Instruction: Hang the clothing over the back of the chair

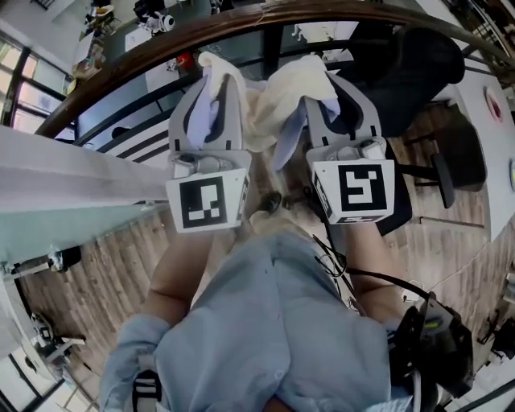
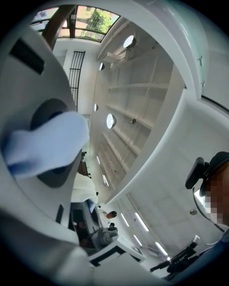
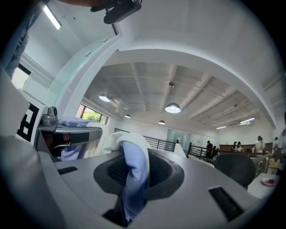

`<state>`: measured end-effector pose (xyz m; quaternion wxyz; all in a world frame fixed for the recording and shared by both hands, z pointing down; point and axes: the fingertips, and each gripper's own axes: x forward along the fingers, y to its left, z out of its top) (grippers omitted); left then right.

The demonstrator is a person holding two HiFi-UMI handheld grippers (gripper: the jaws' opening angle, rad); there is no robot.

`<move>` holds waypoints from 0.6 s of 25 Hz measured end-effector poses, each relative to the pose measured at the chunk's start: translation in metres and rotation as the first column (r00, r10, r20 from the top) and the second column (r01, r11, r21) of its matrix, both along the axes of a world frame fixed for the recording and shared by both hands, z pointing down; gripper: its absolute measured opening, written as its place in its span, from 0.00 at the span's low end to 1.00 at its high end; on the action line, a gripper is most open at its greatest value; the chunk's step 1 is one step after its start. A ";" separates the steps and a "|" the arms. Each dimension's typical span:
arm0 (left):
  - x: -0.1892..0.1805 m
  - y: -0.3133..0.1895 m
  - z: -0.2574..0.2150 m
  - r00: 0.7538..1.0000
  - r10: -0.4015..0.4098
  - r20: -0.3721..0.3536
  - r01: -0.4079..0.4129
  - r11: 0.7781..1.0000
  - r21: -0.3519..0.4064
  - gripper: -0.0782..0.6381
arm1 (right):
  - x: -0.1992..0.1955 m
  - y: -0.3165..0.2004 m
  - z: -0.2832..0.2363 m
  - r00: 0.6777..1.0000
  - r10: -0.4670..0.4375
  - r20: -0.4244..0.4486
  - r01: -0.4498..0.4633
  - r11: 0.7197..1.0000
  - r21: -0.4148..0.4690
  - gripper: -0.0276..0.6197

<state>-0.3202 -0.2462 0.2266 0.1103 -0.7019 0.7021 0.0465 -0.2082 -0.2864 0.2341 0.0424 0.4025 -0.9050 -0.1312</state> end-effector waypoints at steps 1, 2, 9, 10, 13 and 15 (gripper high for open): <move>-0.001 -0.013 -0.005 1.000 0.012 0.003 -0.012 1.000 0.008 0.19 | -0.001 -0.011 -0.004 1.000 0.009 -0.005 -0.009 1.000 0.001 0.16; -0.001 -0.025 -0.009 1.000 0.023 0.011 -0.023 1.000 0.018 0.19 | -0.002 -0.022 -0.008 1.000 0.017 -0.013 -0.017 1.000 0.004 0.16; 0.018 -0.115 -0.040 0.993 0.116 0.019 -0.117 0.992 0.052 0.19 | 0.000 -0.102 -0.043 0.996 0.057 -0.072 -0.056 0.998 0.027 0.16; 0.020 -0.125 -0.046 0.992 0.128 0.021 -0.129 0.990 0.061 0.19 | 0.002 -0.111 -0.050 0.995 0.064 -0.080 -0.061 0.998 0.032 0.16; 0.027 -0.152 -0.070 0.986 0.166 0.033 -0.169 0.981 0.098 0.19 | 0.012 -0.138 -0.080 0.990 0.102 -0.102 -0.097 0.994 0.053 0.16; 0.035 -0.169 -0.086 0.980 0.197 0.039 -0.201 0.973 0.118 0.19 | 0.024 -0.156 -0.101 0.985 0.135 -0.112 -0.127 0.989 0.070 0.16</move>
